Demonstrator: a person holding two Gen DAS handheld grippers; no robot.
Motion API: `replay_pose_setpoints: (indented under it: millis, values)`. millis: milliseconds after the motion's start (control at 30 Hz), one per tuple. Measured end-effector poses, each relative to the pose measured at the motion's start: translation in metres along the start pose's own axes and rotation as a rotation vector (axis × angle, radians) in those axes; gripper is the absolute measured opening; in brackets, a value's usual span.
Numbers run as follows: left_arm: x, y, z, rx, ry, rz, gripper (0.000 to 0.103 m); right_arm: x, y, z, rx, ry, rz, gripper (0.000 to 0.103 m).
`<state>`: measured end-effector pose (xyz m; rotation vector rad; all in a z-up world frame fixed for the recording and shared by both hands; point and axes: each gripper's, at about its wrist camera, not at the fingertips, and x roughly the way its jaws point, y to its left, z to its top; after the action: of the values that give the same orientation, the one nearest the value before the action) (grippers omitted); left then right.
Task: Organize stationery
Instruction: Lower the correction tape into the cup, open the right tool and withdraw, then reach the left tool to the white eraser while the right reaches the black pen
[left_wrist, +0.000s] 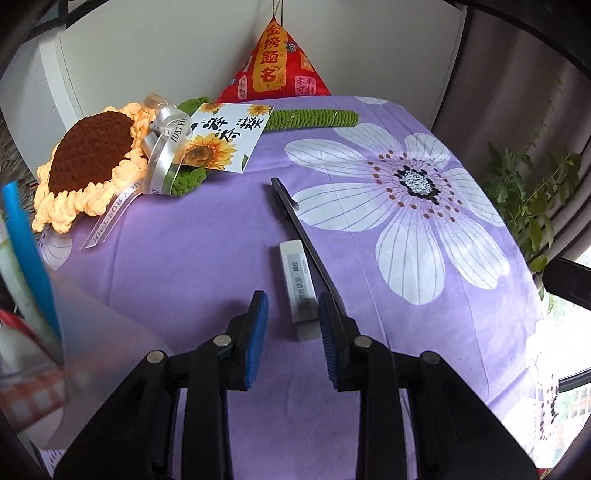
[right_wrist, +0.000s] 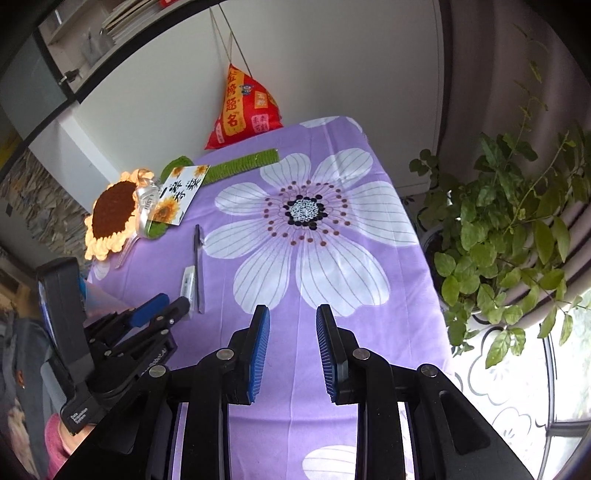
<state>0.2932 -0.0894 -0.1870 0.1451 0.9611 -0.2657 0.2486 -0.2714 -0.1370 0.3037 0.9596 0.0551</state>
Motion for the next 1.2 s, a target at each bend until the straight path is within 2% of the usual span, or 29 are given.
replay_pose_setpoints:
  millis: [133, 167, 267, 367, 500, 633, 767, 833, 967, 1100, 1167, 1200]
  values:
    - [0.005, -0.004, 0.005, 0.010, 0.014, -0.007, 0.025, 0.007, 0.002, 0.001, -0.006, 0.016, 0.019, 0.026]
    - [0.009, -0.007, 0.004, 0.022, 0.036, -0.002, 0.010, 0.009, 0.002, 0.001, -0.005, 0.018, 0.021, 0.026]
    - [0.007, -0.010, 0.002, 0.045, 0.042, -0.004, 0.009, 0.010, 0.000, 0.002, 0.001, 0.021, 0.022, 0.026]
    - [-0.002, -0.007, -0.009, 0.047, 0.063, -0.067, 0.009, 0.011, -0.001, 0.003, 0.005, 0.026, 0.020, 0.026]
    - [-0.030, -0.001, -0.042, 0.076, 0.069, -0.117, 0.009, 0.015, 0.005, 0.005, -0.018, 0.035, 0.024, 0.026]
    - [-0.054, 0.008, -0.071, 0.086, 0.049, -0.111, 0.009, 0.029, 0.027, 0.010, -0.094, 0.060, 0.059, 0.026]
    - [-0.071, 0.027, -0.093, 0.046, 0.039, -0.072, 0.009, 0.048, 0.067, 0.017, -0.215, 0.091, 0.110, 0.026]
    - [-0.077, 0.035, -0.097, 0.027, 0.029, -0.062, 0.009, 0.059, 0.087, 0.021, -0.274, 0.090, 0.088, 0.026]
    - [-0.084, 0.044, -0.103, 0.009, 0.009, -0.059, 0.009, 0.088, 0.109, 0.030, -0.317, 0.084, -0.030, 0.026]
    - [-0.088, 0.046, -0.104, 0.008, -0.005, -0.075, 0.009, 0.111, 0.113, 0.035, -0.310, 0.125, -0.029, 0.026]
    - [-0.090, 0.047, -0.104, 0.004, -0.011, -0.086, 0.009, 0.118, 0.115, 0.035, -0.312, 0.115, -0.059, 0.026]
    - [-0.090, 0.047, -0.104, 0.001, -0.011, -0.092, 0.009, 0.122, 0.115, 0.034, -0.315, 0.112, -0.080, 0.022]
